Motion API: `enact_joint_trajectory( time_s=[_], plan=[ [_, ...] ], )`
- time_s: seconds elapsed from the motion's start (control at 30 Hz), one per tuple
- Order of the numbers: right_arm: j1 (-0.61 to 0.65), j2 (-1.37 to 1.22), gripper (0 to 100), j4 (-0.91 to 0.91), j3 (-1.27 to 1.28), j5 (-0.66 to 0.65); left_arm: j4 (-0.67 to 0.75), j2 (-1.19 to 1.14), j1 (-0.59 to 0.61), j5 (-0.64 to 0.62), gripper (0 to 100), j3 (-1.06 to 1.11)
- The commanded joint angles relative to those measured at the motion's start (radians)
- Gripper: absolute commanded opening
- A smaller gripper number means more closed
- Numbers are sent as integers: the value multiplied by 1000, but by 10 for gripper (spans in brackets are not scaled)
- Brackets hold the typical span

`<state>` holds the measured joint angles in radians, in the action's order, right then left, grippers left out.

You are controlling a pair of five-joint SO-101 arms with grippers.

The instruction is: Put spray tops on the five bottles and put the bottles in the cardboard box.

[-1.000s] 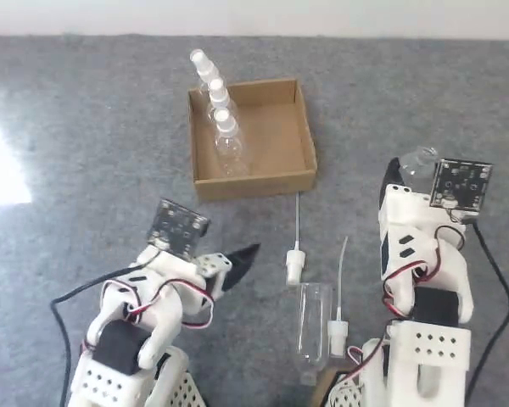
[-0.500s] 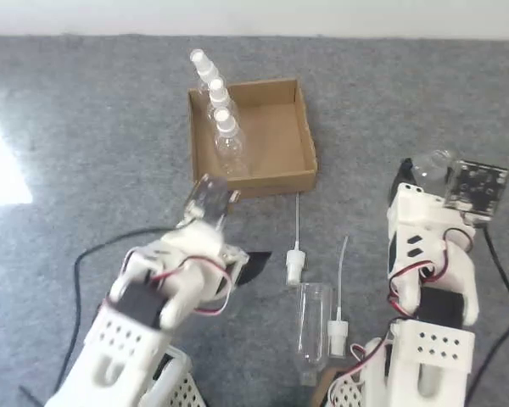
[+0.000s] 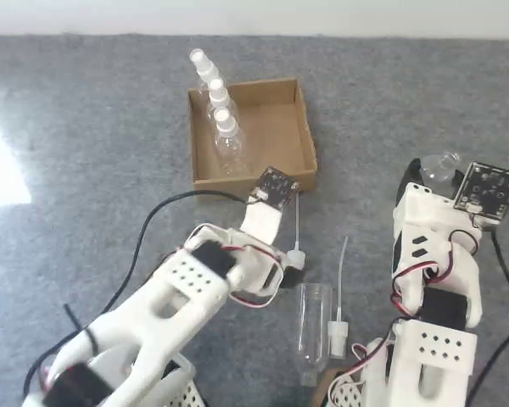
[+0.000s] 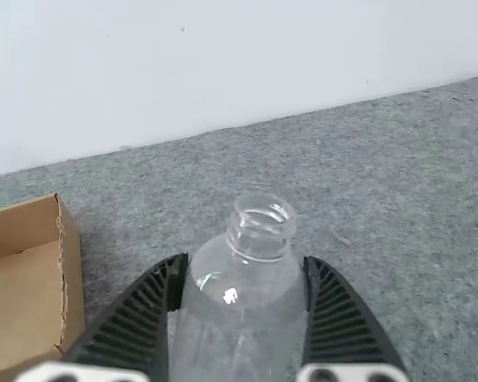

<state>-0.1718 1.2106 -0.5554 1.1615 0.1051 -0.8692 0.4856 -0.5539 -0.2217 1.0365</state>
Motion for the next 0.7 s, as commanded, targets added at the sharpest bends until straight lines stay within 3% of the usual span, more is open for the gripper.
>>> enact_joint_trajectory(
  time_s=[0.0, 0.33, 0.67],
  plan=[
    [-15, 19, 69, 27, -12, 6, 40, -89, -9, -25, 294, -127],
    [-15, 19, 69, 27, -12, 5, 43, -350, -11, -71, 286, -275],
    [-13, 19, 69, 27, -12, 3, -14, -446, -12, -23, 141, -364]
  ],
)
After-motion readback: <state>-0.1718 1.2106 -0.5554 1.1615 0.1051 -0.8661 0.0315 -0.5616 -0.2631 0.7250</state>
